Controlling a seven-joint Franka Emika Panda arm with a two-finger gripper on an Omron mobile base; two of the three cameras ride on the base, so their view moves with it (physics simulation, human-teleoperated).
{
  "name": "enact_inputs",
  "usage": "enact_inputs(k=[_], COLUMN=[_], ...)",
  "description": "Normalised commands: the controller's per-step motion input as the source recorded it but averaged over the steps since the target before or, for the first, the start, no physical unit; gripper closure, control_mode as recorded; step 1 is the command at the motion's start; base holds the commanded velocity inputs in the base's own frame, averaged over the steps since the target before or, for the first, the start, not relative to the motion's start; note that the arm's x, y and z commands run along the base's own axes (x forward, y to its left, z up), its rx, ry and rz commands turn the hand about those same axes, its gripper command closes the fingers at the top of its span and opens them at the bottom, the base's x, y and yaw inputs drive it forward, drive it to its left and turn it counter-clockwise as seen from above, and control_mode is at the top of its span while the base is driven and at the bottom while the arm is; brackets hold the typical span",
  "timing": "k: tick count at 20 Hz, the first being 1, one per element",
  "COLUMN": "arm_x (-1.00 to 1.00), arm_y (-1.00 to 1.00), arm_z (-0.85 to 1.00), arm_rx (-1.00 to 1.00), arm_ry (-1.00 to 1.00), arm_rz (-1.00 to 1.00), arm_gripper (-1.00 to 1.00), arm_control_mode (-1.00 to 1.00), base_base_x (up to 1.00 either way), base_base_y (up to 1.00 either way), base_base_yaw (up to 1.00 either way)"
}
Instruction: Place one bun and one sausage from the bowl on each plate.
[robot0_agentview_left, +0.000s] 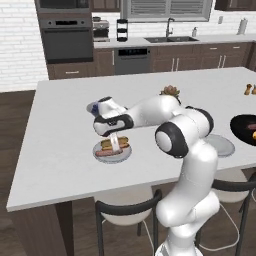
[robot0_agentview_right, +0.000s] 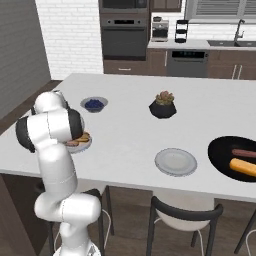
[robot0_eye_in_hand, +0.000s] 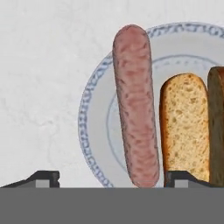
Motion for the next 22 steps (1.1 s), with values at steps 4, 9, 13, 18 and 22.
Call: enact_inputs(k=[4,9,13,18,22], arm_x=[-0.94,-0.91,-0.38,0.0,0.0], arm_y=[-0.64,-0.88,-0.45,0.0,0.0], arm_z=[0.71,0.64,0.32,0.0,0.0], arm_rx=[0.2,0.21,0.11,0.0,0.0], arm_ry=[-0.21,-0.14,-0.04,0.0,0.0], arm_rz=[-0.17,-0.35,-0.2,0.0,0.0], arm_gripper=[-1.0,-1.0,-1.0,-1.0,-1.0], arm_control_mode=[-1.0,-1.0,1.0,1.0,1.0], base_base_x=[0.0,0.0,-0.33,-0.57,-0.19], base_base_y=[0.0,0.0,-0.49,-1.0,-1.0], base_base_yaw=[0.0,0.0,-0.21,-0.35,-0.3])
